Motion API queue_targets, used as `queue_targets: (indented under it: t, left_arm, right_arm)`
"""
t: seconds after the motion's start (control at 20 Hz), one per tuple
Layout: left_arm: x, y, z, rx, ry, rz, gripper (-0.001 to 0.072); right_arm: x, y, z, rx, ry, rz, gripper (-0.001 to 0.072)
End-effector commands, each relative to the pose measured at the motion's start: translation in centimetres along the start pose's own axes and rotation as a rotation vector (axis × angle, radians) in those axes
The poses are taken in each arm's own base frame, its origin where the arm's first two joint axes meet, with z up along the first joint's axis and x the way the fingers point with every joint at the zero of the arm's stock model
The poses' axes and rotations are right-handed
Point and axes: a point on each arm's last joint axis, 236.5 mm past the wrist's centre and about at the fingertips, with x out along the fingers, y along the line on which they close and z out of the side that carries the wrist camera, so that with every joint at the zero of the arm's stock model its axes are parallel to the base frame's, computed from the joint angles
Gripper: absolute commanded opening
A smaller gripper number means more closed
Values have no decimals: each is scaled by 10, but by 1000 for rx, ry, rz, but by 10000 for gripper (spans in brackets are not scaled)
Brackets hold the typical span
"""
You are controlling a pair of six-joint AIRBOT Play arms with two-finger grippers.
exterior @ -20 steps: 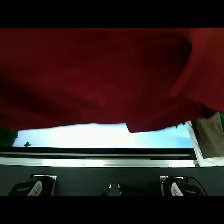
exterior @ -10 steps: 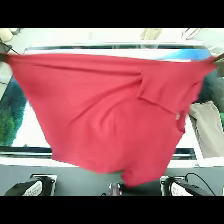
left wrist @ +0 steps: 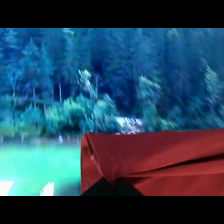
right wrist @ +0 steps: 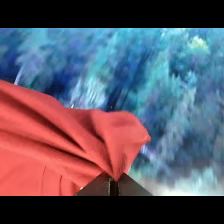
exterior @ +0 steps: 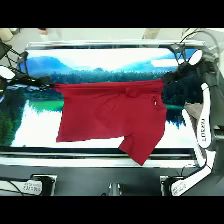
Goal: Fold the shirts.
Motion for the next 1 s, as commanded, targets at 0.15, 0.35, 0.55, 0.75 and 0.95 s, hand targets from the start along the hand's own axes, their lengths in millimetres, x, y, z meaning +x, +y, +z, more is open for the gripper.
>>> queue_targets:
  t: [0.15,0.35,0.55,0.75,0.95]
  left_arm:
    - [46,8,2,22,-3,9,23]
    - [35,-1,-66,63,287,-37,23]
    - [38,14,-119,22,460,-12,22]
    - [46,6,-136,-31,500,-57,52]
    - [20,-3,-129,-61,533,-121,459]
  right_arm:
    - [30,-5,-7,-69,19,-9,21]
    - [5,33,-90,-60,372,151,21]
    - [28,59,-148,-13,519,248,20]
    - [38,57,-140,63,470,213,36]
    - [-1,40,-118,-38,418,147,494]
